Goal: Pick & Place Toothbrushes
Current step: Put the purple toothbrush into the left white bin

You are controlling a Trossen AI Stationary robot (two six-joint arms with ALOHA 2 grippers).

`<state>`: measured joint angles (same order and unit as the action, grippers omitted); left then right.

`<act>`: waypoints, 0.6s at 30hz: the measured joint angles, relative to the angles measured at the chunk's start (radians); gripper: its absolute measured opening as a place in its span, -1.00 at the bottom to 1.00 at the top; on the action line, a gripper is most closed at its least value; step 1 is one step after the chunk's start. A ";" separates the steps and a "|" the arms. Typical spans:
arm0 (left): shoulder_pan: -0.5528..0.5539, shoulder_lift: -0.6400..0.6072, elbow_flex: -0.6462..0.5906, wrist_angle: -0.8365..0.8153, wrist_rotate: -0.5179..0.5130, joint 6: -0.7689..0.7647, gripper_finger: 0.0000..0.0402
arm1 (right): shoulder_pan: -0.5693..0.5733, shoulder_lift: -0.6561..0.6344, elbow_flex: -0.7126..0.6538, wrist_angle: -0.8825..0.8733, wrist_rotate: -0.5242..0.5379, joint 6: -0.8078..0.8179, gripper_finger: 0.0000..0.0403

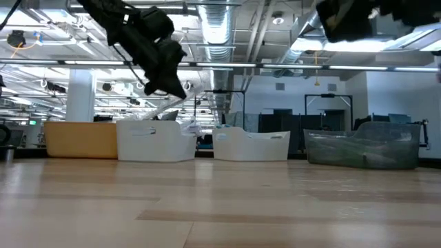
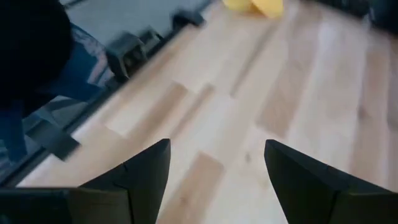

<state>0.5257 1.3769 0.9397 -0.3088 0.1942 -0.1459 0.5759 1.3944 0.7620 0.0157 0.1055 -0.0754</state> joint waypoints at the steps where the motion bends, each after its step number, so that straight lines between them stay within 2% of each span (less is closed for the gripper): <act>1: 0.003 0.000 -0.017 0.001 0.002 0.001 -1.00 | -0.013 -0.010 0.000 -0.033 0.000 0.022 0.27; 7: 0.022 0.008 -0.092 0.075 0.004 0.001 -1.00 | -0.069 -0.068 0.000 -0.161 0.001 0.064 0.27; 18: 0.045 0.038 -0.106 0.104 0.022 0.008 -0.99 | -0.090 -0.098 0.000 -0.155 -0.002 0.076 0.27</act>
<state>0.5706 1.4147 0.8337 -0.2047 0.2161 -0.1382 0.4858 1.2968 0.7620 -0.1389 0.1032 0.0005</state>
